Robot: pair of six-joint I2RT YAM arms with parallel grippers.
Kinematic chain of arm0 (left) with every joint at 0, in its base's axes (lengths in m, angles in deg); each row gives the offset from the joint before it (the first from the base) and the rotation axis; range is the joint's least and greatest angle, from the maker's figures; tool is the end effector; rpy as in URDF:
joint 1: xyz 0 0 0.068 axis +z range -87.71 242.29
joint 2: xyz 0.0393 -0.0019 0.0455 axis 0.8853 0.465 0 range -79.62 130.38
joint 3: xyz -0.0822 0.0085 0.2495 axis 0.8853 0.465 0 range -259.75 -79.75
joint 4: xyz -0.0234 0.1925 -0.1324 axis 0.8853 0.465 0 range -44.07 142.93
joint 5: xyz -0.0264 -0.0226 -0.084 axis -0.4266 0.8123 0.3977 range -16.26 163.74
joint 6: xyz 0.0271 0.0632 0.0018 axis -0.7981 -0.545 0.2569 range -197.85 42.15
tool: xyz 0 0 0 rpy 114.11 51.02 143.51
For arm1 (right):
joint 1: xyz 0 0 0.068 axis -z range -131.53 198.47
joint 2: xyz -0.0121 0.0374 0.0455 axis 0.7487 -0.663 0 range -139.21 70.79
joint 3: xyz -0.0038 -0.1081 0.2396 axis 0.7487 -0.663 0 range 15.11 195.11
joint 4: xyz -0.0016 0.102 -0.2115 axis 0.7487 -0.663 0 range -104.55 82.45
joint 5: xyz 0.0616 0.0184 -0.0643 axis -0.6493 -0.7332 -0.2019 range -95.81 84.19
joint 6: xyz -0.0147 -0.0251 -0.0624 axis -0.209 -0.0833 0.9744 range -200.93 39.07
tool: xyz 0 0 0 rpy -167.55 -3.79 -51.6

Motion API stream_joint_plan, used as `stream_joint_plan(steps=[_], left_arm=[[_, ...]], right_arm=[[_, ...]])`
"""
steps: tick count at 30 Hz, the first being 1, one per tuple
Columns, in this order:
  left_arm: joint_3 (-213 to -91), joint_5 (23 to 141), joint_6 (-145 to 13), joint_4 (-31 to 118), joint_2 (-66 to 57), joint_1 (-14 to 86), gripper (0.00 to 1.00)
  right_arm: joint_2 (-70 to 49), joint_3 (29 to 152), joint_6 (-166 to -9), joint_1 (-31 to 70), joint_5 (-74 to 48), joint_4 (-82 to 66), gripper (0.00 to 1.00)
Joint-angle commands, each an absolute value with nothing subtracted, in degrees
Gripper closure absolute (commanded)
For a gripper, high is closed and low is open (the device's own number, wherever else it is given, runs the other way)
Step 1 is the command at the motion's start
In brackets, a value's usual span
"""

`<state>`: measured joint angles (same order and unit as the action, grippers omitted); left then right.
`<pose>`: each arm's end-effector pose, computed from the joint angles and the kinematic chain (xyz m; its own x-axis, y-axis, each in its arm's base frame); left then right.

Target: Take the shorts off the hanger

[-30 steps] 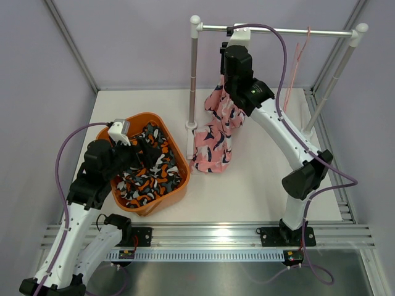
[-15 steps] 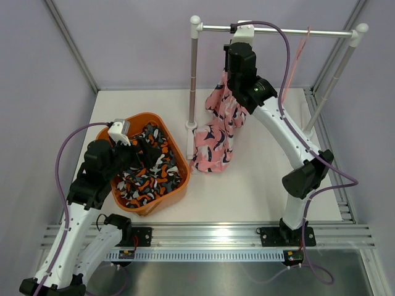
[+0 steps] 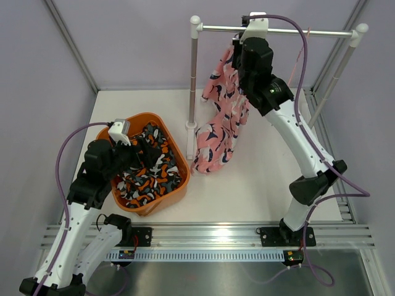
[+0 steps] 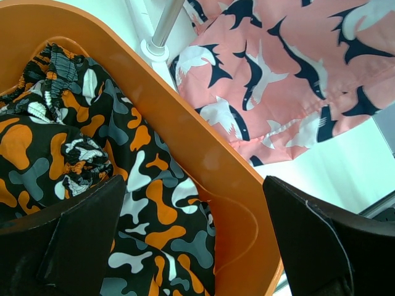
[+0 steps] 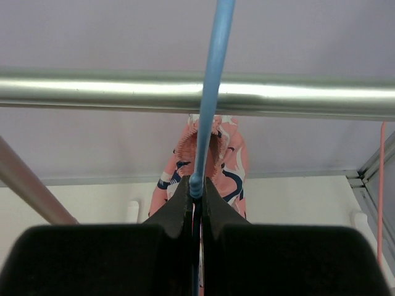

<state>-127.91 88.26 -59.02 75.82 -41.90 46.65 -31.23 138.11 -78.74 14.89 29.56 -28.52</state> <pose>0.1327 -0.0516 0.3243 -0.4612 -0.1953 -0.8655 0.3591 0.8510 -0.3833 0.3284 0.1793 0.4951 -0.0010 -0.0382 -0.9993 0.0312 0.9988 -0.0382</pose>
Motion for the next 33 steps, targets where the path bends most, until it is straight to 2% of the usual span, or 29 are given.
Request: stream_joint_plan(steps=[1, 7, 19, 26, 33], left_arm=[[-128.18, 88.06, -60.09, 72.92, -41.65, 46.47, 0.01], [-129.14, 90.61, -60.53, 71.78, -40.68, 46.47, 0.01], [-136.86, 98.09, -60.18, 69.84, -31.99, 43.58, 0.01], [-151.79, 84.4, -61.06, 73.53, -22.77, 29.44, 0.01], [-154.9, 79.63, -54.21, 61.16, -15.38, 20.55, 0.01]], right_arm=[[-24.06, 139.4, -80.23, 15.16, 27.32, -27.32, 1.0], [-19.92, 136.76, -83.65, 15.16, 23.55, -33.81, 1.0], [4.31, 114.35, -89.19, 15.16, 10.72, -39.71, 1.0], [13.47, 106.09, -92.88, 15.16, 5.71, -44.37, 1.0], [14.19, 103.71, -94.91, 15.08, 3.95, -46.74, 1.0]])
